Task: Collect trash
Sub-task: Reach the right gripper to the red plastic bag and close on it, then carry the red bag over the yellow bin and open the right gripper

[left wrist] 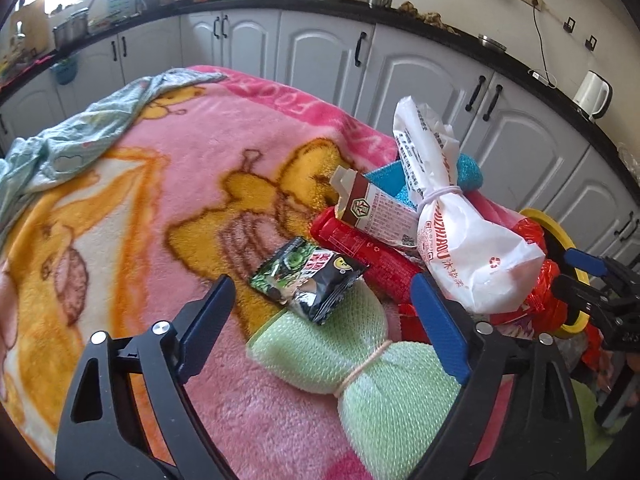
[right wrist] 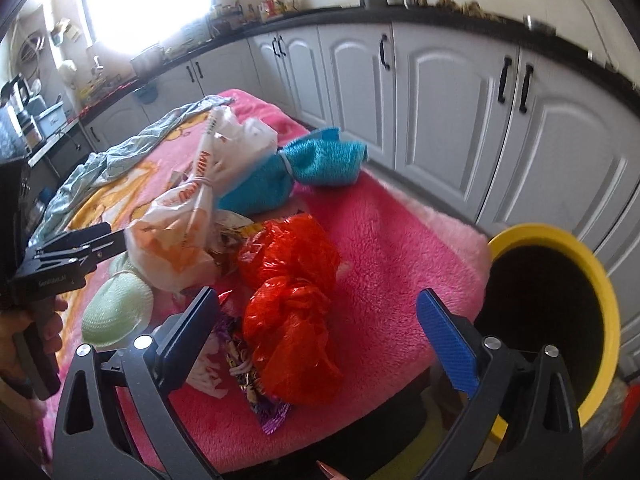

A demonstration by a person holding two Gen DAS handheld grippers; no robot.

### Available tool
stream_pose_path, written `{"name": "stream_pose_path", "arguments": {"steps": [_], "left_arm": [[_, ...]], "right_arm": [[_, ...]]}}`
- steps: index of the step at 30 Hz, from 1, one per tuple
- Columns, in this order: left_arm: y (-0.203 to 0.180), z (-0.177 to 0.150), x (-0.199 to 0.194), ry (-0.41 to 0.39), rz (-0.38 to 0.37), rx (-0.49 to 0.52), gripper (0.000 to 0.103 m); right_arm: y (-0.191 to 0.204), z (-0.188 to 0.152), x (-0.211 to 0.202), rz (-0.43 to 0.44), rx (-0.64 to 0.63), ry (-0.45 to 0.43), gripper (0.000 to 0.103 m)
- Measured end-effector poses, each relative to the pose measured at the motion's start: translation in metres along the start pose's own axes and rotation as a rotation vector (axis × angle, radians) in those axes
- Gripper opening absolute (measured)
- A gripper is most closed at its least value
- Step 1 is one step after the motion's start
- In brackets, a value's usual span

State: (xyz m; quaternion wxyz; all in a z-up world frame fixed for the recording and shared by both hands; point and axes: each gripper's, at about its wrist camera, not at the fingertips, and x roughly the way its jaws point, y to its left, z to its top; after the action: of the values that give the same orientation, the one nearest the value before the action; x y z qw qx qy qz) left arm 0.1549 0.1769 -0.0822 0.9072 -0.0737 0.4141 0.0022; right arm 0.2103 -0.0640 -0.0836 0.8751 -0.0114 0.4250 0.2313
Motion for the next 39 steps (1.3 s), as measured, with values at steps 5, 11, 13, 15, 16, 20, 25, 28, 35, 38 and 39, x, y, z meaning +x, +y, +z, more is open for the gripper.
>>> {"name": "stream_pose_path", "arguments": {"steps": [5,11,13,15,16,20,25,28,35,38,39], "left_arm": [[0.001,0.001,0.013,0.032,-0.02,0.005,0.067],[0.004,-0.001,0.024,0.062,-0.051,0.001,0.045],[0.006,0.0,0.024,0.056,-0.066,-0.003,0.039],[0.006,0.001,0.022,0.051,-0.07,0.0,0.036],[0.005,0.002,0.022,0.051,-0.068,0.005,0.035],[0.001,0.004,0.02,0.046,-0.061,0.041,0.02],[0.006,0.005,0.013,0.028,-0.052,0.015,0.007],[0.011,0.004,0.01,0.021,-0.055,-0.002,0.007],[0.01,0.006,-0.014,-0.047,-0.056,-0.015,0.007],[0.005,0.01,-0.026,-0.076,-0.064,-0.014,0.007],[0.003,0.012,-0.031,-0.088,-0.066,-0.013,0.007]], "right_arm": [[-0.009,0.001,0.018,0.068,0.047,0.068,0.068],[-0.01,0.0,0.022,0.149,0.053,0.093,0.04],[-0.009,-0.001,0.019,0.16,0.038,0.086,0.038],[-0.01,-0.001,0.018,0.172,0.047,0.086,0.037],[-0.011,0.0,0.018,0.176,0.052,0.087,0.037],[-0.014,0.002,0.015,0.184,0.061,0.079,0.036],[-0.022,0.004,0.01,0.182,0.078,0.068,0.035],[-0.025,0.005,0.006,0.182,0.075,0.06,0.035],[-0.026,0.01,-0.008,0.172,0.059,0.027,0.034],[-0.03,0.013,-0.019,0.162,0.05,0.008,0.034],[-0.032,0.014,-0.022,0.16,0.049,0.003,0.034]]}}
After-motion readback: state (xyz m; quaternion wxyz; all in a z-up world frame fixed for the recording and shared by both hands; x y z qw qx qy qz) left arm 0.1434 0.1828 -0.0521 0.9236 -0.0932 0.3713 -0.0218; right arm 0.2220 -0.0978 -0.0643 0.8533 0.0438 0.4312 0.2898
